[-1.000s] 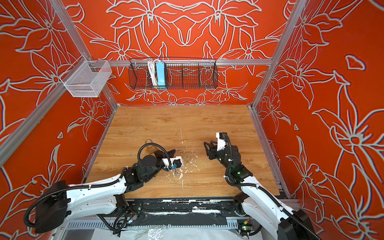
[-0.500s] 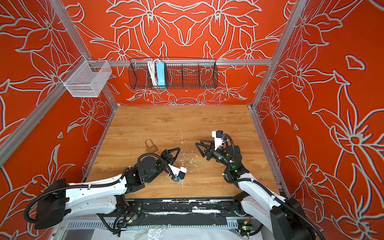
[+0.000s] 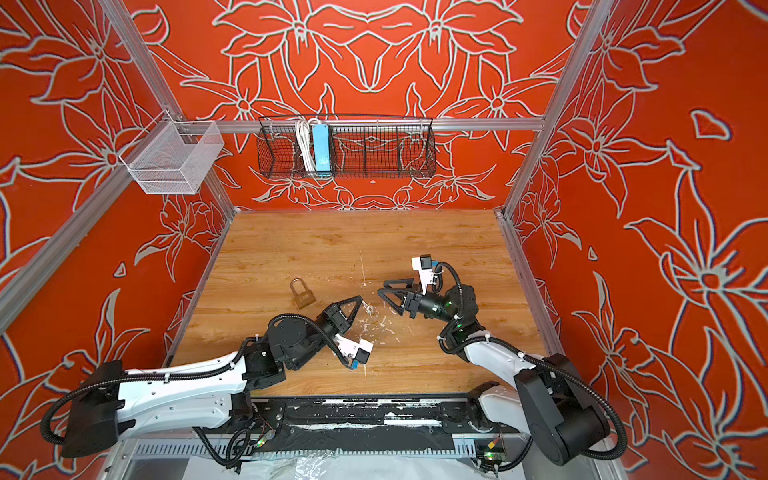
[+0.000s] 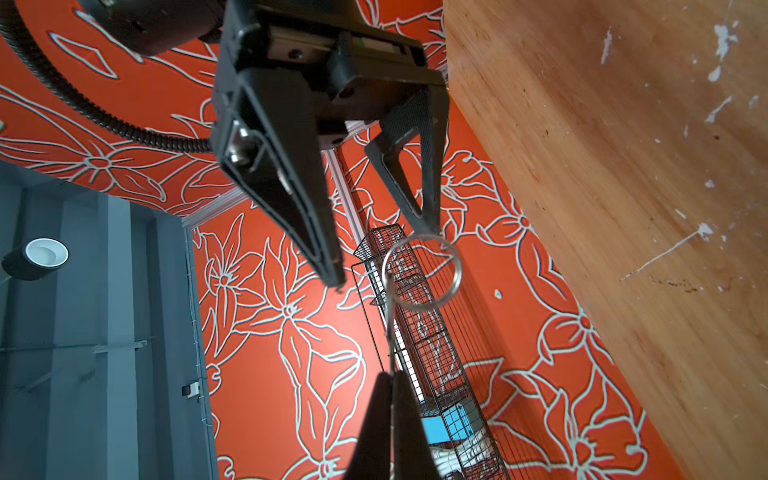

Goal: Unlock with the key

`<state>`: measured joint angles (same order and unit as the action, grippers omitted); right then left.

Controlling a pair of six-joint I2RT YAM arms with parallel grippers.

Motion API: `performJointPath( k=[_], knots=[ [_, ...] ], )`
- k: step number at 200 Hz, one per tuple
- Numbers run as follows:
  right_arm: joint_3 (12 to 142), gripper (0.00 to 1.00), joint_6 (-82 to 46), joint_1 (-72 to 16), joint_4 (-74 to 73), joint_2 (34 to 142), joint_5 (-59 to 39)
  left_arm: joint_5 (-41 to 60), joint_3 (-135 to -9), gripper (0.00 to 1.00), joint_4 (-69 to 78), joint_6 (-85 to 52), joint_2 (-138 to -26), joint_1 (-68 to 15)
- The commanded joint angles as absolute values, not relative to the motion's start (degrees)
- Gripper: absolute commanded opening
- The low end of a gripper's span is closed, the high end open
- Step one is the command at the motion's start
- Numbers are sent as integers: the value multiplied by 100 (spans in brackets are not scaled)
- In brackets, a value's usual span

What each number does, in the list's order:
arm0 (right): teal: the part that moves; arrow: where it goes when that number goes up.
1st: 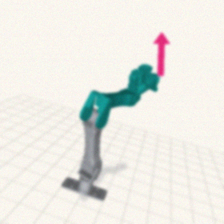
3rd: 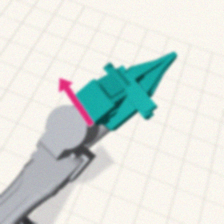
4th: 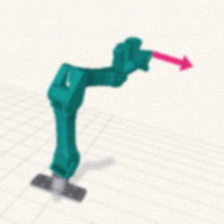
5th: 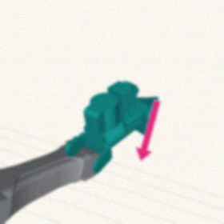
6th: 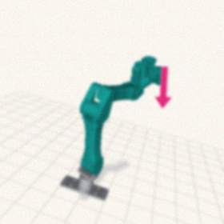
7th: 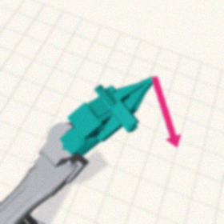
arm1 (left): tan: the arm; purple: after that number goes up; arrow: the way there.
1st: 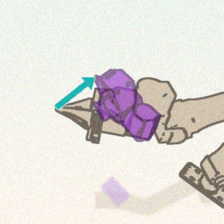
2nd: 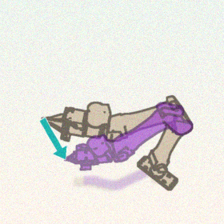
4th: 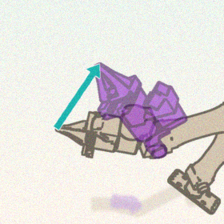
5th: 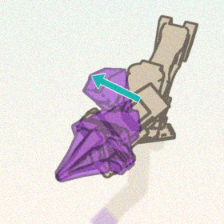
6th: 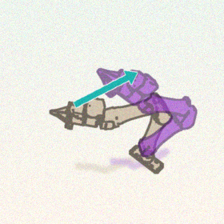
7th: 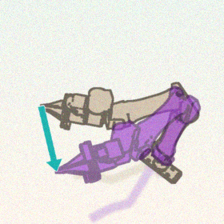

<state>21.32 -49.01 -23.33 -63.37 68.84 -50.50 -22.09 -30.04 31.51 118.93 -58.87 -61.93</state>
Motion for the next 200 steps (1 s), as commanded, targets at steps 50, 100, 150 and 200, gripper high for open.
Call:
performJointPath(
  k=[50, 100, 150, 200],
  knots=[
    [2804, 73, -4753, -2888, -5918, 7092, -5831, -2379, -3063, 0, 3423, 12362, -5801, -6205],
    [2944, 63, -4246, -3031, -4994, 6856, -5783, -2505, -3091, 0, 3880, 12313, -6027, -5996],
    [2970, 51, -4173, -3047, -4833, 6864, -5764, -2477, -3070, 0, 4015, 12252, -6104, -5880],
    [2962, 36, -4139, -3041, -4791, 6822, -5704, -2486, -3050, 0, 4036, 12249, -6122, -5882]
  ],
)
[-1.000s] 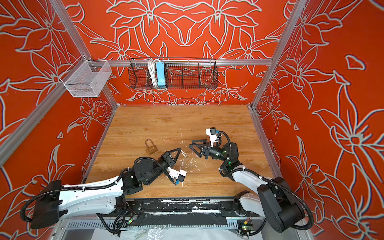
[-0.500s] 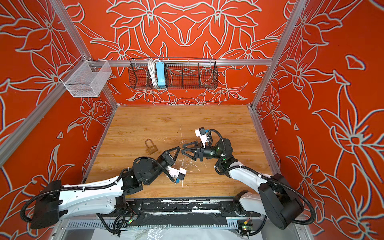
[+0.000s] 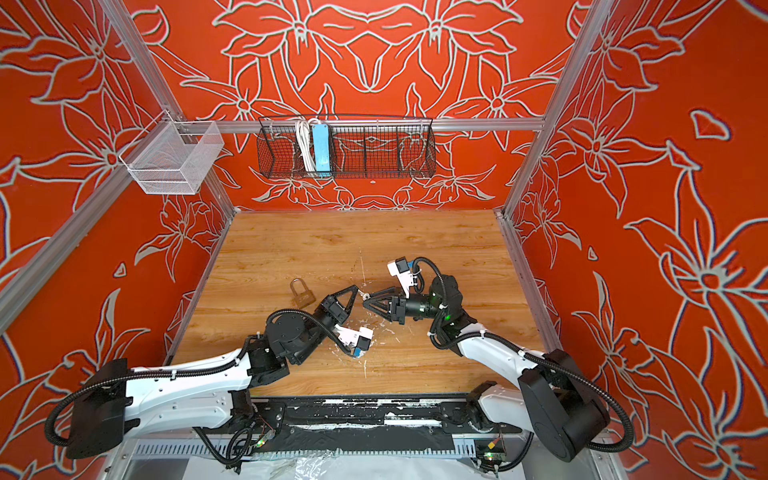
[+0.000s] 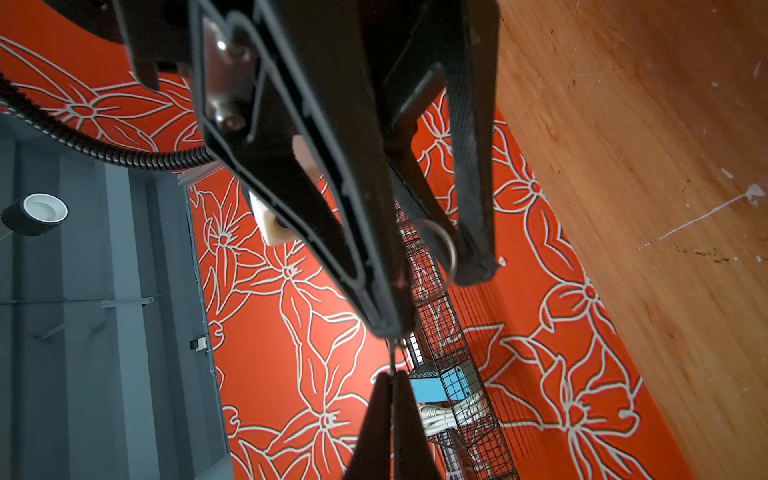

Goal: Unlock with the key

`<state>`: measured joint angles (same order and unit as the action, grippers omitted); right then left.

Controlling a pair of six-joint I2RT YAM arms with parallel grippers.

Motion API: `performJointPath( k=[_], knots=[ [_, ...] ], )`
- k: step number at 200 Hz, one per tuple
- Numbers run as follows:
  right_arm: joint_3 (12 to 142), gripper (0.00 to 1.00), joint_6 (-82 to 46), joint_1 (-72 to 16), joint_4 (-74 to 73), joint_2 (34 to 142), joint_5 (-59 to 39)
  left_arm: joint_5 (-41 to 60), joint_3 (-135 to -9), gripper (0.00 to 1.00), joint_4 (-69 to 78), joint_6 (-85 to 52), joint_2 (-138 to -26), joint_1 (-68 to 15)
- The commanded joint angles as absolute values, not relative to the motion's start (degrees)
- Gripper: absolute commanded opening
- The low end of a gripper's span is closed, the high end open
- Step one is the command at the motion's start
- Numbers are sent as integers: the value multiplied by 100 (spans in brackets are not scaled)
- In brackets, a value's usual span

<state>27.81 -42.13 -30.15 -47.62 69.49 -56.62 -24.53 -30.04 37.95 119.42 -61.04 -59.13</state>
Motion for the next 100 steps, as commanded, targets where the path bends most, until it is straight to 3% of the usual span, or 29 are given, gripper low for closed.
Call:
performJointPath(
  k=[1, 64, 100],
  knots=[
    [2962, 36, -4135, -3041, -4786, 6817, -5704, -2487, -3050, 0, 4040, 12250, -6120, -5881],
    [2892, 38, -4033, -3038, -4649, 6510, -5548, -2484, -3021, 0, 3980, 12236, -6146, -5900],
    [2892, 34, -4073, -3039, -4666, 6536, -5554, -2544, -3015, 0, 4004, 12251, -6197, -5898]
  ],
)
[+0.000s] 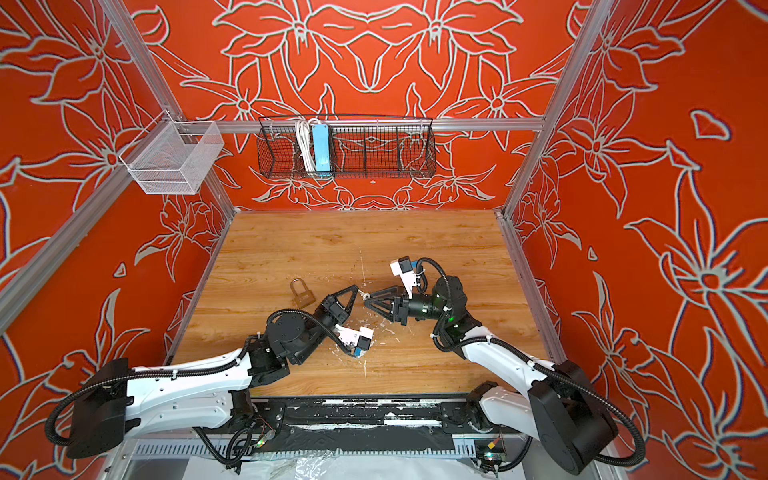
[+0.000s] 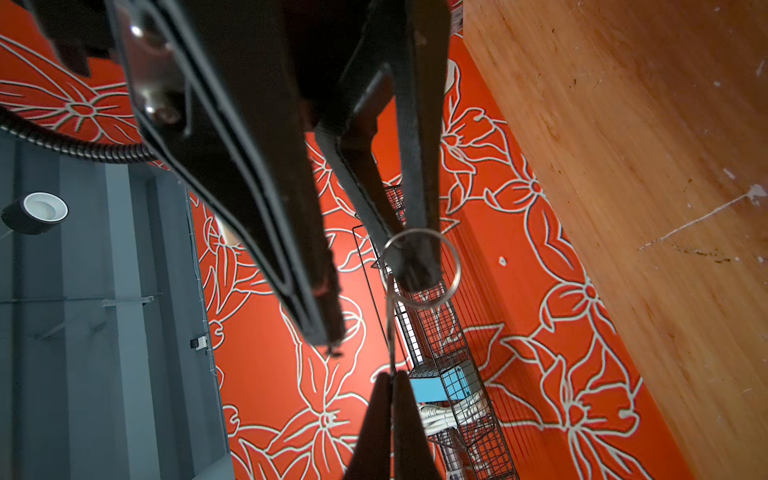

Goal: Unlock with the key

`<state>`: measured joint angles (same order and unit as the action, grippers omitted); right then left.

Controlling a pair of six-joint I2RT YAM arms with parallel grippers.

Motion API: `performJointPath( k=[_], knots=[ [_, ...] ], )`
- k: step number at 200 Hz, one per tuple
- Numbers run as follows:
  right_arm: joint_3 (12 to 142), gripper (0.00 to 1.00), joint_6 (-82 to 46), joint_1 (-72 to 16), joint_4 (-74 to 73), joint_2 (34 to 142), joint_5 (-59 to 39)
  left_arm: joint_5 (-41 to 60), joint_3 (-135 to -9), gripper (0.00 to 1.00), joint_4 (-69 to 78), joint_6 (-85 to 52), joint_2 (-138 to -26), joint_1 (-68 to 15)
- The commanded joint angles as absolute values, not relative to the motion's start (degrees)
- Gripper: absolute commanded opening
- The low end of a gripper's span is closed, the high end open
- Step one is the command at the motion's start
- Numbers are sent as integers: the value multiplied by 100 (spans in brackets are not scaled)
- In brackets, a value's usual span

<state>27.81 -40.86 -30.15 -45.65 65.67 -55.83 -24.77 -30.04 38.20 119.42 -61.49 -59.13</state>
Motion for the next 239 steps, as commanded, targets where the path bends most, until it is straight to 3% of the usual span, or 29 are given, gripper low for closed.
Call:
performJointPath(
  k=[1, 21, 66, 94, 110, 155, 169, 172, 174, 175, 177, 239],
  knots=[
    [2896, 34, -4076, -3036, -4671, 6538, -5559, -2542, -3015, 0, 4006, 12252, -6197, -5897],
    [2915, 26, -4188, -3034, -4827, 6641, -5638, -2555, -3023, 0, 4034, 12247, -6212, -5897],
    [2918, 21, -4238, -3037, -4904, 6724, -5653, -2552, -3032, 0, 4053, 12252, -6222, -5900],
    [2918, 11, -4214, -3038, -4860, 6680, -5634, -2564, -3023, 0, 4048, 12266, -6205, -5897],
    [2909, 0, -4196, -3035, -4834, 6671, -5601, -2575, -3032, 0, 4034, 12268, -6217, -5902],
    [2864, 0, -4272, -3033, -4983, 6665, -5591, -2567, -3039, 0, 3984, 12133, -6251, -5904],
    [2832, 0, -4199, -3003, -4912, 6596, -5516, -2630, -3050, 31, 4037, 11994, -6258, -5898],
    [2823, 0, -4165, -2999, -4863, 6573, -5472, -2636, -3050, 52, 4080, 11942, -6258, -5897],
    [2815, 0, -4148, -2987, -4830, 6552, -5435, -2647, -3050, 84, 4103, 11895, -6251, -5897],
    [2809, 0, -4139, -2979, -4815, 6545, -5425, -2651, -3050, 93, 4117, 11872, -6250, -5897],
    [2794, 0, -4113, -2968, -4787, 6532, -5377, -2658, -3052, 100, 4138, 11810, -6243, -5897],
    [2089, 0, -4028, -2272, -4658, 5957, -3989, -2205, -3473, 97, 2453, 8095, -5046, -5757]
  ],
)
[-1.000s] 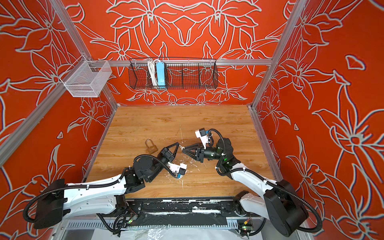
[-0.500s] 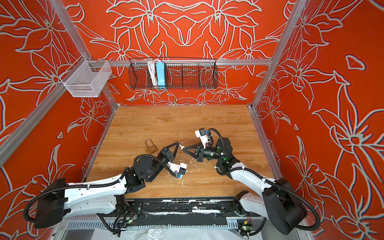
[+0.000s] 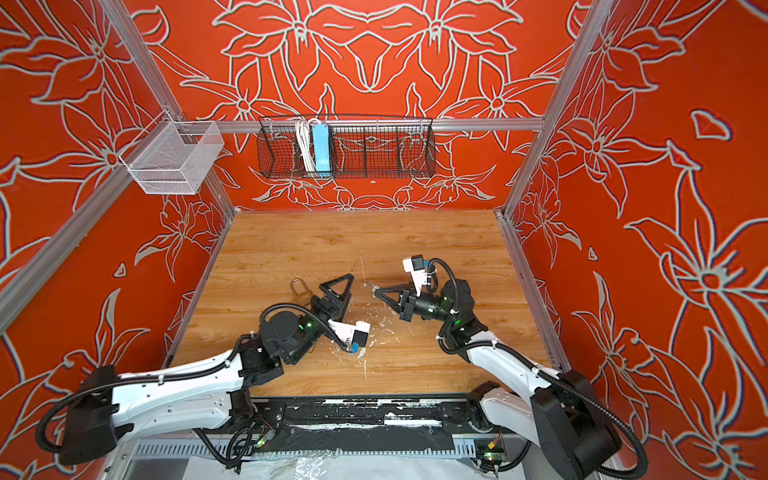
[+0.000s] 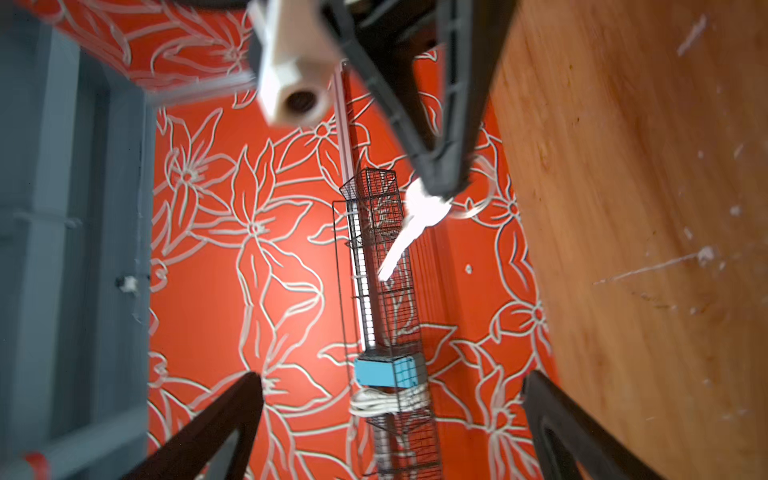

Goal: Unlock with the key
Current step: 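Open the left gripper and swing it toward the brass padlock while right holds key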

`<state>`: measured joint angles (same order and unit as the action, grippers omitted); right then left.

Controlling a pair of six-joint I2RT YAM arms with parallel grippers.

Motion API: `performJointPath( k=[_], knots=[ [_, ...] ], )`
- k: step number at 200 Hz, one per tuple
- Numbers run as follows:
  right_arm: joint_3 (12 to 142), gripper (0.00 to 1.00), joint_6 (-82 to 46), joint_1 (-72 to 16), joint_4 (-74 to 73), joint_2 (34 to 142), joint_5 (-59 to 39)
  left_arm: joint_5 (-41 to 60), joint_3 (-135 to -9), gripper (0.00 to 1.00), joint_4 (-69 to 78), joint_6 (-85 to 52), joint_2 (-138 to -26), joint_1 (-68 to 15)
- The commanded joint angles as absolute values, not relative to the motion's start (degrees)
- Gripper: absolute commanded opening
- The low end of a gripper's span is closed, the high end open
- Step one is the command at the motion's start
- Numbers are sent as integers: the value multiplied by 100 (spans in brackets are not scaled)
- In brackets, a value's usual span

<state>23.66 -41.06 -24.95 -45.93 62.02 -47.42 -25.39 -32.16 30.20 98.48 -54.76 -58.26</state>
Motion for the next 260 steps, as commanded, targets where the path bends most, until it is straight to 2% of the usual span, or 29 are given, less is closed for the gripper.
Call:
performJointPath(
  k=[1, 9, 22, 34, 44, 59, 77, 91, 103, 116, 143, 164, 193, 221, 260],
  knots=[
    [2077, 0, -4027, -2265, -4658, 5945, -3963, -2197, -3477, 97, 2453, 8051, -5036, -5757],
    [1995, 0, -3985, -2189, -4599, 5860, -3791, -2182, -3483, 97, 2501, 7667, -4978, -5757],
    [1890, 0, -3833, -2104, -4353, 5649, -3432, -2460, -3692, 97, 2558, 6320, -4948, -5754],
    [1801, 0, -3560, -2098, -4066, 5423, -3083, -3238, -4257, 97, 1974, 4194, -5036, -5611],
    [1689, 0, -3418, -2100, -3984, 5247, -2806, -3589, -5043, 97, 447, 2097, -5186, -5216],
    [1644, 0, -3088, -2118, -3786, 5033, -2641, -2693, -6022, 97, -1786, -257, -5478, -4274],
    [1538, 0, -2838, -2166, -3804, 4871, -2484, -2218, -5796, 97, -1993, -1716, -5612, -3505],
    [1540, 0, -2701, -2216, -3819, 4932, -2482, -1426, -5741, 97, -2507, -2499, -5990, -2842],
    [1622, 0, -2604, -2303, -3801, 5150, -2518, -1036, -5950, 97, -3194, -3018, -6464, -2351],
    [1674, 0, -2601, -2370, -3954, 5422, -2584, -1058, -6100, 97, -3678, -3486, -7004, -2103],
    [1749, 0, -2575, -2440, -4017, 5683, -2684, -1371, -6641, 97, -4751, -4351, -8038, -2065],
    [1775, 0, -2524, -2459, -3902, 5607, -2685, -1418, -6677, 97, -4956, -5099, -8406, -2010],
    [1758, 0, -2444, -2470, -3762, 5393, -2625, -670, -6592, 97, -4437, -5185, -8864, -1762],
    [1776, 0, -2443, -2476, -3731, 5383, -2636, -274, -7126, 98, -4715, -4808, -9766, -1615],
    [1810, 0, -2426, -2477, -3701, 5414, -2647, -505, -7175, 99, -4764, -4855, -10302, -1535]
  ],
)
